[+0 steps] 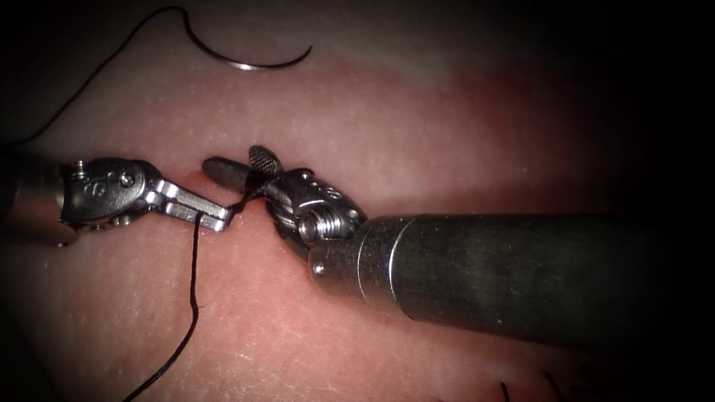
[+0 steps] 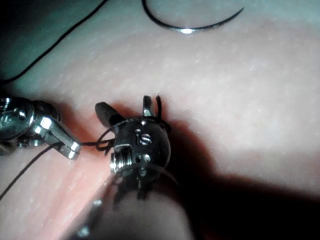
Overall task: Wound Closure
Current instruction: Grab the short tail with the right gripper
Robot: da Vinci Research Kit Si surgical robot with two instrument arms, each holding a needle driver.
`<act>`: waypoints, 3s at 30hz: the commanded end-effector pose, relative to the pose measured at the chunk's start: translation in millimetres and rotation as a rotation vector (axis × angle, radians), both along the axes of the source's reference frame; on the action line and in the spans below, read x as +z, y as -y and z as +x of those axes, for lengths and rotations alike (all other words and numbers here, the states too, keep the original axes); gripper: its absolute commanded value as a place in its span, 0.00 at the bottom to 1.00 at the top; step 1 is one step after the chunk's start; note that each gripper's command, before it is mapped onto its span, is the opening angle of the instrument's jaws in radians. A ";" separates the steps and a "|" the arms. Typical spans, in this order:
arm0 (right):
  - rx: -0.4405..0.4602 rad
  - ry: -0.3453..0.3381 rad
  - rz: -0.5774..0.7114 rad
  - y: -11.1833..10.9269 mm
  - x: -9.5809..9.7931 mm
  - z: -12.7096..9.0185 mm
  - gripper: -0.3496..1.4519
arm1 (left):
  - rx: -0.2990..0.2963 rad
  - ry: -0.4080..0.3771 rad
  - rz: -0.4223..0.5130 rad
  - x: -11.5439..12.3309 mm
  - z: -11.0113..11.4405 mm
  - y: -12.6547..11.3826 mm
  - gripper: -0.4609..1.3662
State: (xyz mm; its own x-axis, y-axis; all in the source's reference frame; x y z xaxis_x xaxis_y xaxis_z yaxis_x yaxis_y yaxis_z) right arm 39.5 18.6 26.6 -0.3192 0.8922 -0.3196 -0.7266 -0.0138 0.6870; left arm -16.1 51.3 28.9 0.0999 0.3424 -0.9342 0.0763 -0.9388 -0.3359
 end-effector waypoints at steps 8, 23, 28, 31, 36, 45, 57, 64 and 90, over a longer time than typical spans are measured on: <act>0.001 -0.012 0.009 -0.2 -1.9 -0.2 0.81 | 0.001 0.000 -0.001 0.0 0.0 0.1 0.06; 0.063 0.115 0.006 0.2 -3.6 -1.4 0.79 | -0.004 -0.003 -0.006 -0.1 -0.2 0.2 0.06; 0.087 0.168 -0.001 0.4 -4.7 -1.6 0.81 | -0.004 -0.003 -0.006 -0.1 -0.2 0.2 0.06; 0.103 0.204 -0.008 0.5 -4.6 -1.7 0.81 | -0.004 -0.003 -0.006 -0.1 -0.2 0.3 0.06; 0.113 0.237 -0.019 0.1 -3.7 -2.3 0.82 | -0.005 -0.003 -0.006 -0.1 -0.2 0.3 0.06; 0.124 0.249 -0.031 -0.5 -1.0 -3.3 0.81 | -0.002 0.000 -0.006 -0.2 -0.3 0.4 0.06; 0.113 0.186 -0.018 -0.7 0.3 -1.9 0.80 | -0.002 0.000 -0.006 -0.3 -0.4 0.4 0.06; 0.124 0.168 -0.009 -0.4 0.7 -1.1 0.79 | -0.002 0.000 -0.006 -0.3 -0.4 0.4 0.06; 0.174 0.123 0.043 0.7 0.3 -1.0 0.19 | 0.000 0.002 -0.004 -0.5 -0.4 0.4 0.06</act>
State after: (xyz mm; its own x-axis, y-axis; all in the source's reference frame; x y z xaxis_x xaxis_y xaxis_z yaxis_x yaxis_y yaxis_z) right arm 38.3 17.9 26.8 -0.4299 0.8415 -0.3272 -0.7884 -0.1733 0.5903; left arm -16.5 50.9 28.4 0.1026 0.3380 -0.9356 0.0747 -0.9405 -0.3315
